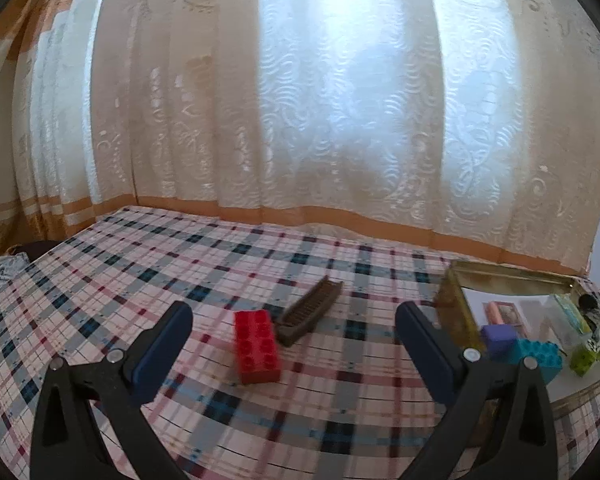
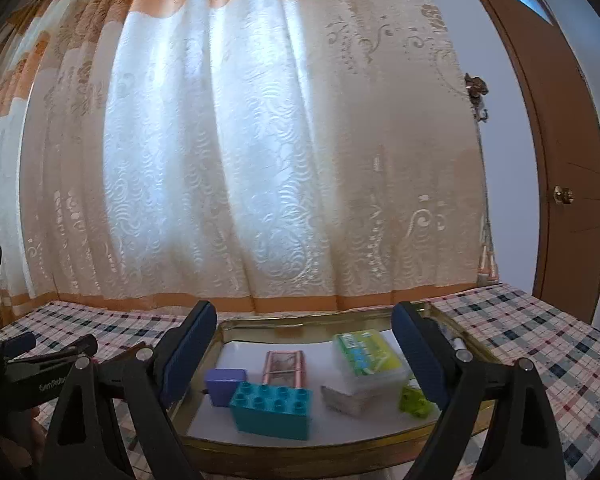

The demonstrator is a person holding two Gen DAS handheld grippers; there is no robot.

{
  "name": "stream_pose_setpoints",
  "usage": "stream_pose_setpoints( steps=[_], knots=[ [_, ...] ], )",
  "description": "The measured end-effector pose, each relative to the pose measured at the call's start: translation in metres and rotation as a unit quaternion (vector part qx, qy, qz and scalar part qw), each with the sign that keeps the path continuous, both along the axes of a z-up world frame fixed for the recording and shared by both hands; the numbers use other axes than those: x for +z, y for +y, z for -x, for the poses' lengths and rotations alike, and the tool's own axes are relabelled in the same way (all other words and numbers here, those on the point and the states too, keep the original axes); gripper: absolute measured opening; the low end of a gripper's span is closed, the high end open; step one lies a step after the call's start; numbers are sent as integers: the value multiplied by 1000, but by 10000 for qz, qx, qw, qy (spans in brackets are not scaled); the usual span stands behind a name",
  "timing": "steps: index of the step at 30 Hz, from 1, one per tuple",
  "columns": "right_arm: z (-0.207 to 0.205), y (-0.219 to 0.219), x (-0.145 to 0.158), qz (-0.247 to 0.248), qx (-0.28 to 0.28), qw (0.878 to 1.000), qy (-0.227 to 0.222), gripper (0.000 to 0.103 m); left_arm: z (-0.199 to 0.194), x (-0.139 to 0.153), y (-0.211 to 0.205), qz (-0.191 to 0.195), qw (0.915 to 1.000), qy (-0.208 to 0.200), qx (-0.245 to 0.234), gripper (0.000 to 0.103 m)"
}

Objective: Organize rigid objects
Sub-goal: 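Withdraw both tools from the tin toward the red brick and comb, then grasp the red Lego brick with the left tool while the right tool grasps the brown comb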

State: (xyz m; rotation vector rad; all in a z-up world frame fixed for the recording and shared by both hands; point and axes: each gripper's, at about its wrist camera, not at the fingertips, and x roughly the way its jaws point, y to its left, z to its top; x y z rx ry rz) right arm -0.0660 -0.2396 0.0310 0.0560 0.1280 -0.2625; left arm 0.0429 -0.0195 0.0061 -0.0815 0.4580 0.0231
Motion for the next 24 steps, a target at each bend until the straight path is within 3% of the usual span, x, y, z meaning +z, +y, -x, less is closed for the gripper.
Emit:
stream_pose_setpoints(
  steps=[11,17,24],
  knots=[
    [-19,40,-4,-65,344,9992,194,91,-16,-7,61,298,9976,229,586,103],
    [-35,62,-8,-158,536,9978,343,91,-30,-15,93,628,9929,526,857,103],
    [-55,86,-11,-288,642,9961,524,91,-51,-29,110,820,9875,1065,830,103]
  ],
)
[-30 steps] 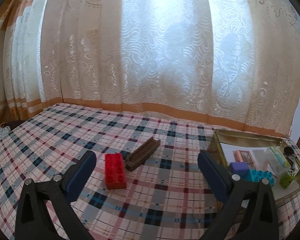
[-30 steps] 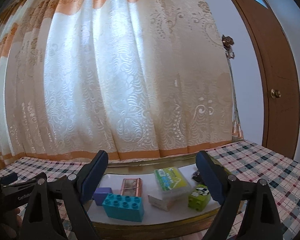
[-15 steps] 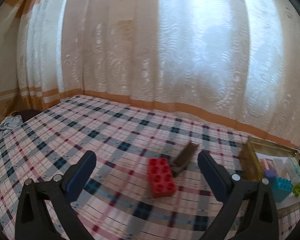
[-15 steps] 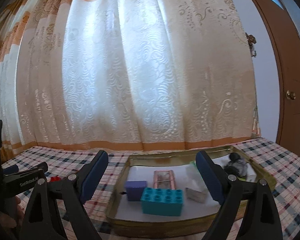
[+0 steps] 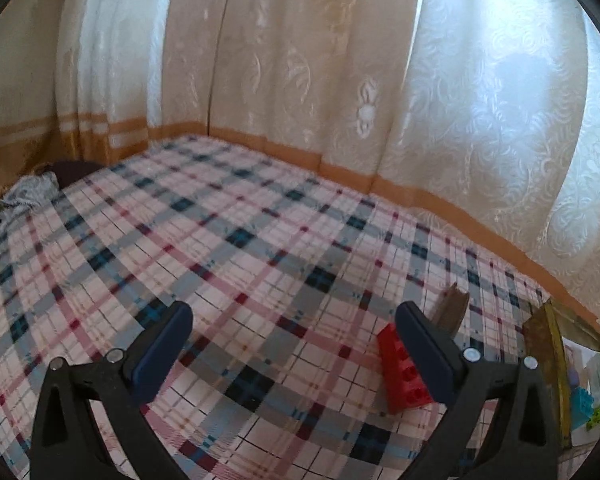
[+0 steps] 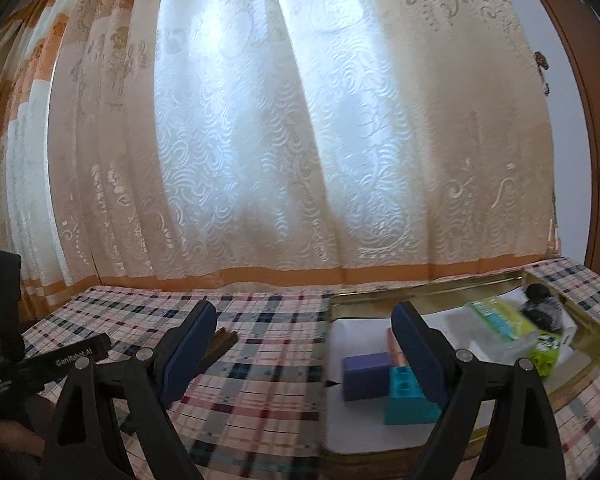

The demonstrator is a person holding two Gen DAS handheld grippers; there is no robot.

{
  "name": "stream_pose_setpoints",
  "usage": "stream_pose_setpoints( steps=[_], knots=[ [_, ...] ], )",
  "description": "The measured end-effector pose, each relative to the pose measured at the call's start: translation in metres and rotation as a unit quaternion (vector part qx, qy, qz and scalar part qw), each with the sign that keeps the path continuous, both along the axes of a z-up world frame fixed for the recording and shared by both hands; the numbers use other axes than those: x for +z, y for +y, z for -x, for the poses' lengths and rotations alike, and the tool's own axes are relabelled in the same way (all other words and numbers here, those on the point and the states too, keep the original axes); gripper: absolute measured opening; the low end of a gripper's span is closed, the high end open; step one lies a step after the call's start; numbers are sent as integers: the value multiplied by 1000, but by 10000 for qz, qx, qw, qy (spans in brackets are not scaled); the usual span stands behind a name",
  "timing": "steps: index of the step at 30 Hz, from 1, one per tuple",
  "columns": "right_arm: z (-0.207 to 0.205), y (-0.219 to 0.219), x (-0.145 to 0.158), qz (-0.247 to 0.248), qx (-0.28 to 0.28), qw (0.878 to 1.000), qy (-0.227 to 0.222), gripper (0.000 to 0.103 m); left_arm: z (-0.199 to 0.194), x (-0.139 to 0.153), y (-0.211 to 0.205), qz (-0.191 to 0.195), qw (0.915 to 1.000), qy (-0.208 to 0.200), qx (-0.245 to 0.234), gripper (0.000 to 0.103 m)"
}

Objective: Organize rigid objects
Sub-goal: 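Grasp the red Lego brick with the left tool while the right tool grasps the brown comb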

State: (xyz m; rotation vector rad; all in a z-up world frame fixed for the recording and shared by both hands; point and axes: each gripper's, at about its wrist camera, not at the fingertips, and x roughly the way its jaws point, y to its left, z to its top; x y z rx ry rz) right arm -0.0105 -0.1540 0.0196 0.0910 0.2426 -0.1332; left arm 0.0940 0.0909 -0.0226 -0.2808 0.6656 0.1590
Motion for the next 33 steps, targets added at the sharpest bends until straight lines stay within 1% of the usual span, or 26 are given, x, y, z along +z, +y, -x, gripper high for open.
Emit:
stream_pose_setpoints(
  steps=[4,6,8,10,12,13,15,16,19,21,22,23,25,27,30,33],
  knots=[
    [-10,13,-2,22,51,9999,118,91,-11,-8,-15,-93,9981,389,-462,103],
    [-11,18,-2,133,103,9998,132,91,-15,-11,-27,-225,9954,551,-753,102],
    [-10,19,-1,173,181,9996,100,91,-19,-12,-39,-403,9930,622,-920,102],
    [-10,20,-1,169,223,9996,95,91,-24,-13,-51,-455,9905,698,-1094,102],
    [-11,19,-2,126,249,9995,116,91,-30,-18,-58,-518,9877,879,-1184,95],
    [-10,17,-2,85,258,9996,113,91,-34,-20,-59,-516,9864,973,-1221,94],
    [-11,15,-1,20,273,9996,101,91,-37,-25,-57,-384,9848,1113,-1279,94],
    [-11,14,-1,-9,281,9995,110,91,-37,-25,-55,-322,9850,1117,-1273,93],
    [-13,13,-2,-35,304,9994,149,91,-35,-24,-50,-184,9867,1023,-1253,84],
    [-12,14,-2,-28,344,9993,143,91,-32,-22,-49,-155,9859,933,-1379,51],
    [-11,14,-2,-20,369,9992,149,91,-32,-22,-49,-307,9852,951,-1389,47],
    [-11,15,-2,-7,375,9992,154,91,-31,-22,-48,-330,9851,953,-1396,43],
    [-11,17,-2,50,383,9991,167,91,-31,-22,-44,-242,9854,930,-1408,41],
    [-13,20,-2,124,389,9990,192,91,-31,-22,-40,-191,9859,906,-1396,32],
    [-18,27,-3,276,409,9984,287,91,-32,-23,-33,-1,9864,840,-1414,32],
    [-28,37,-4,305,488,9978,325,91,-27,-16,-22,-48,9915,562,-1171,32]
  ],
)
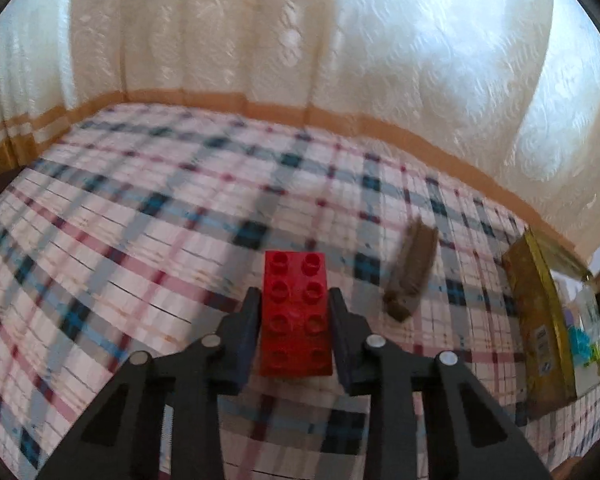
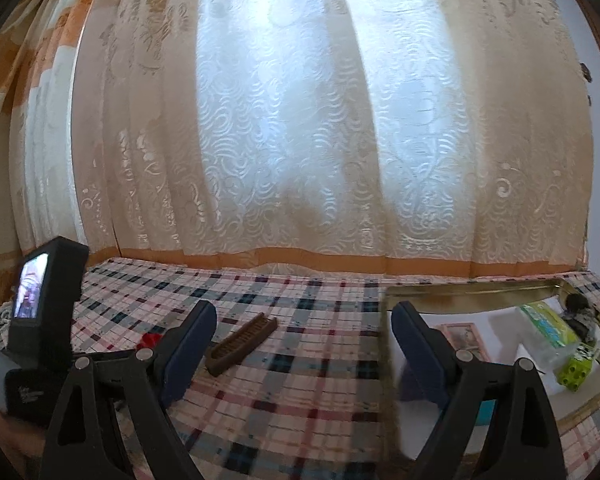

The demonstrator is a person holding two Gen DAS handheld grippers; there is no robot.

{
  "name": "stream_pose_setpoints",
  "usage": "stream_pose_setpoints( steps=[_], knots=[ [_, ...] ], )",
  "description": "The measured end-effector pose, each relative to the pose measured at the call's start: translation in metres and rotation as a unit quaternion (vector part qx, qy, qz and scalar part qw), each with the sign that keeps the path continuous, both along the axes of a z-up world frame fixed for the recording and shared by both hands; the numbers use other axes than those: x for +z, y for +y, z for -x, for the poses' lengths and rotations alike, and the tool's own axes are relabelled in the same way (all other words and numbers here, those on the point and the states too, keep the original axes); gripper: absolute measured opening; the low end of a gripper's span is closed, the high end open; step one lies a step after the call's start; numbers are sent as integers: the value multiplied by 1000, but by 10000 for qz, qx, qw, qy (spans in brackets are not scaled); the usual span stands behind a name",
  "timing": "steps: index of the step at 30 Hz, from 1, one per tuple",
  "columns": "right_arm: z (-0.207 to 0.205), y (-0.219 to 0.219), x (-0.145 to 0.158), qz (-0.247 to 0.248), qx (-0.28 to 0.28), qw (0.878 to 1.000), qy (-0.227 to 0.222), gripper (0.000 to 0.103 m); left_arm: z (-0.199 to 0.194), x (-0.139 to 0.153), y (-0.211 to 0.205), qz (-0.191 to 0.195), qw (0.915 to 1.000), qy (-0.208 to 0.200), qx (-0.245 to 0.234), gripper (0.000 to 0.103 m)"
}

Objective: Organize rigid objects
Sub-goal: 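Grasp the red Lego brick with the left tool while the right tool grasps the brown comb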

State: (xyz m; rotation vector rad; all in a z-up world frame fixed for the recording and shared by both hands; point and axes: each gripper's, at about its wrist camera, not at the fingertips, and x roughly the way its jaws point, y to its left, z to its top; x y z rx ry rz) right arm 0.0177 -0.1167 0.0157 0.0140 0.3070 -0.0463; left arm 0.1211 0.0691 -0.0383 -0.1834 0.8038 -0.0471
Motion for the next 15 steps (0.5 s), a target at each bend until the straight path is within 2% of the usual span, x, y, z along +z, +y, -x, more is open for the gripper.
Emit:
stream_pose_setpoints(
  steps=[3,6,9,11,15],
  knots=[
    [-18,13,-2,58,104,9997,208,91,6,8,16,-94,9986,-342,390,32],
    [-50,22,-10,66,123,9970,766,91,8,14,37,-256,9937,-560,937,32],
    [-80,18,-19,-91,95,9921,1246,91,8,17,52,-321,9896,-654,1241,32],
    [-97,14,-25,-133,13,9877,1559,91,8,18,55,-409,9885,-682,1285,32],
    [-131,5,-47,-346,-85,9710,2363,91,9,19,51,-555,9884,-729,1211,32]
  ],
)
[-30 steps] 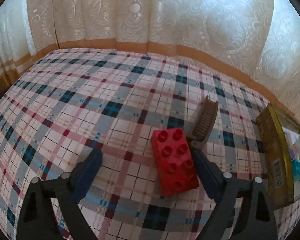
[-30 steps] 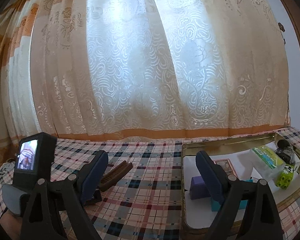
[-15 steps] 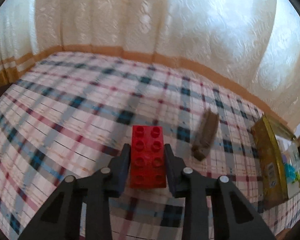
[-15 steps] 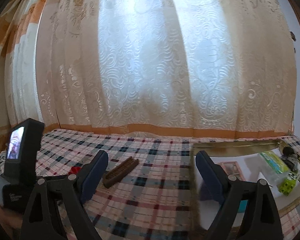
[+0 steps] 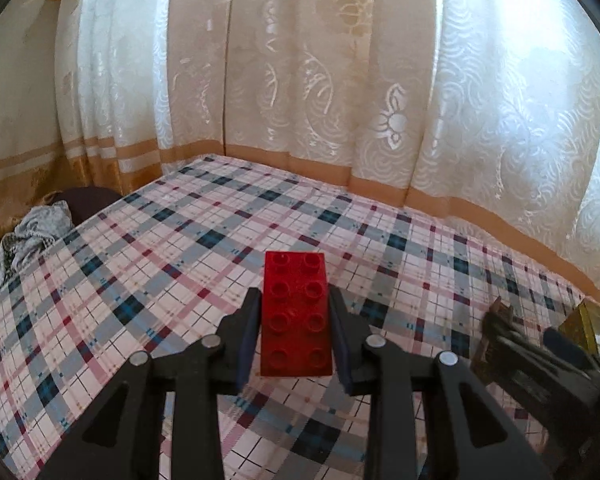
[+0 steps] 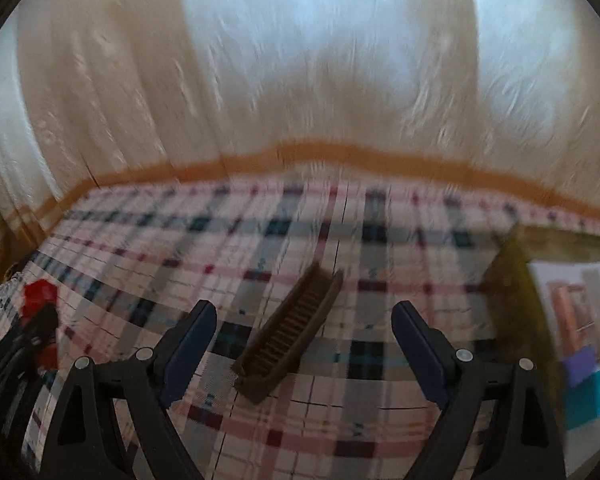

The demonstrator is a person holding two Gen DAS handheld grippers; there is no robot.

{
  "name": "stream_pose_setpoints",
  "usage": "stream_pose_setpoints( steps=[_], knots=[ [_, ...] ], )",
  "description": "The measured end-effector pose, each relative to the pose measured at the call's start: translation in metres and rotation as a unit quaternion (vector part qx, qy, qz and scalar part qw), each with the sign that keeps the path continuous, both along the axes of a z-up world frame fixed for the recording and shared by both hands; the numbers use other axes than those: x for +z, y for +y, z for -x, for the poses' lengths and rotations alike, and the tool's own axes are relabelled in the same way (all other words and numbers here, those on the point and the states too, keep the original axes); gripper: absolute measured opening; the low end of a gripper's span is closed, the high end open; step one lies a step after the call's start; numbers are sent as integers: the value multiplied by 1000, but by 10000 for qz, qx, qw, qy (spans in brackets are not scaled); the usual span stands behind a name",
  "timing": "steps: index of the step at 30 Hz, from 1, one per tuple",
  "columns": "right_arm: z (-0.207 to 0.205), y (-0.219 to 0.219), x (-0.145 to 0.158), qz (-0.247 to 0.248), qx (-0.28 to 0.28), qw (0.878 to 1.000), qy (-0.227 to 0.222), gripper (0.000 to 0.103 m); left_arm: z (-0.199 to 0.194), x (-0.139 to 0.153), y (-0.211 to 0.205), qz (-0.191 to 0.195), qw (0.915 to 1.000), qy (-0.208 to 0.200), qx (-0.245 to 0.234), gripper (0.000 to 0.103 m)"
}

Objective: Organize rigid objects
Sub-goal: 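Grasp the red Lego brick with the left tool while the right tool grasps the brown comb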

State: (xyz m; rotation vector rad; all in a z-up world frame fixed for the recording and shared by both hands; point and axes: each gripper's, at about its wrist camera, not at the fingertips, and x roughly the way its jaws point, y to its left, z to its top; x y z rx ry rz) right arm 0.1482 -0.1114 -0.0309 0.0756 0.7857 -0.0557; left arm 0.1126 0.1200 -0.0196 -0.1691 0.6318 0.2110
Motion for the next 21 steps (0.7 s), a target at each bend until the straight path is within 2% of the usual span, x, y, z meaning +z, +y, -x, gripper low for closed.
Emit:
stream_pose_setpoints(
  steps=[3,5,7,9,12,14,16,21],
  knots=[
    [-14,-5,-14,-200,-27,9987,460,90,0,1,-3,-101,9999,-23,-18,32],
    [-16,1,-16,-31,32,9986,522,81,1,1,-3,-100,9999,-23,-20,32],
    [-17,11,-17,287,183,9977,587,70,0,1,-4,-95,9999,-21,-30,32],
    [-13,19,-17,408,454,9967,539,46,1,1,-5,-95,9999,-21,-58,32],
    [-4,28,-17,555,816,9939,491,28,1,1,-8,-124,9999,-21,-116,32],
    [5,32,-17,634,947,9924,460,28,2,2,-10,-164,9998,-36,-146,32],
    [13,33,-9,479,1077,9924,339,28,4,2,-11,-173,9997,-56,-159,32],
    [61,43,15,521,1180,9898,-612,28,9,5,-21,-169,9991,-191,-325,32]
  ],
)
